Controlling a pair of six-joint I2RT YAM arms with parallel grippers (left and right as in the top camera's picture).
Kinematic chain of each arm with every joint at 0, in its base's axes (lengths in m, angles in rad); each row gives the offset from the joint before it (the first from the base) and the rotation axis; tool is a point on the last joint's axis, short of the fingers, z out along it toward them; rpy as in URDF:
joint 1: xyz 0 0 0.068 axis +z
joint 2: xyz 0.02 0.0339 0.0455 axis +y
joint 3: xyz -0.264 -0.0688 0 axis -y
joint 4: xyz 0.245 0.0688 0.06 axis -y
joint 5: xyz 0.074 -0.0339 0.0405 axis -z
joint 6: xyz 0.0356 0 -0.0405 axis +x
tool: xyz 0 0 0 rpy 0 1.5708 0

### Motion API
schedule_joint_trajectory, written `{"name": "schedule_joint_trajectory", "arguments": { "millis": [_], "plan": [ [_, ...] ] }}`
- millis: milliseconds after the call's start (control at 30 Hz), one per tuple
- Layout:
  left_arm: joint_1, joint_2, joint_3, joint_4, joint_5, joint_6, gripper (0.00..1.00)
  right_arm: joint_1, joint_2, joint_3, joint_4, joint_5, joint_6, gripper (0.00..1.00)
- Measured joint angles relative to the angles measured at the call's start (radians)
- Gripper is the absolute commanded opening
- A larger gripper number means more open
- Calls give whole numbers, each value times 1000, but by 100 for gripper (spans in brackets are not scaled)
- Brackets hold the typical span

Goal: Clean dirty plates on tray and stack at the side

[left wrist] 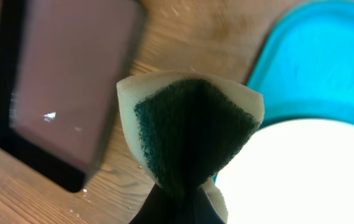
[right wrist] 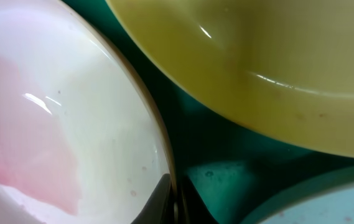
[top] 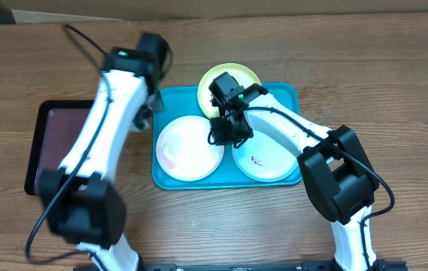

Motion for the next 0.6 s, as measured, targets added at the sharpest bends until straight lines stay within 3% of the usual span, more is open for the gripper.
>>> {"name": "schedule_joint_trajectory", "arguments": {
  "millis": [267,400,600],
  "plan": [
    [273,-204,27,-81,10,-26,4,21,-2,168,-133,53,-1,4],
    [391,-210,15,-85,48,-33,4,61,-6,317,-258,225,-2,4],
    [462,-210,-121,33,87,-42,4,171,-32,515,-413,597,-5,4]
  ]
}}
